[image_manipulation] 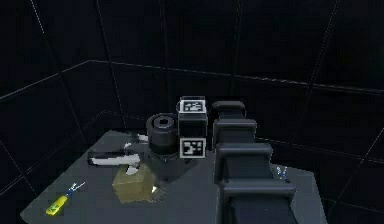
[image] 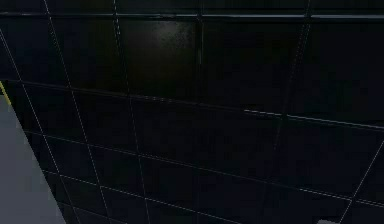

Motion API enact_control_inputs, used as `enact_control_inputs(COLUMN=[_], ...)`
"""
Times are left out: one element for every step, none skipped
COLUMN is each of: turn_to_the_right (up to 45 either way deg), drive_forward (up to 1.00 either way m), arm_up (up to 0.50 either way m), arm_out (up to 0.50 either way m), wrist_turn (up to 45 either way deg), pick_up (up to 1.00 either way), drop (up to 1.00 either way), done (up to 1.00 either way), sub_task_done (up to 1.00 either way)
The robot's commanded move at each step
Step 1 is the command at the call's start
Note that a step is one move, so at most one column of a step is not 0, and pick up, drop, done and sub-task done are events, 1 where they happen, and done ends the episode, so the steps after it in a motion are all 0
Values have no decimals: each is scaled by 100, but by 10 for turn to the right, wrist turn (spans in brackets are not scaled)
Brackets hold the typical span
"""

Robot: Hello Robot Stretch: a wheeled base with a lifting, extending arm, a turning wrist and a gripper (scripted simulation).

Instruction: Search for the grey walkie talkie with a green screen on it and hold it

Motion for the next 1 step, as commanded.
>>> enact_control_inputs(turn_to_the_right=[0], drive_forward=[0], arm_up=[0], arm_out=[0], wrist_turn=[210], pick_up=[0], drop=[0], done=[0], sub_task_done=[0])
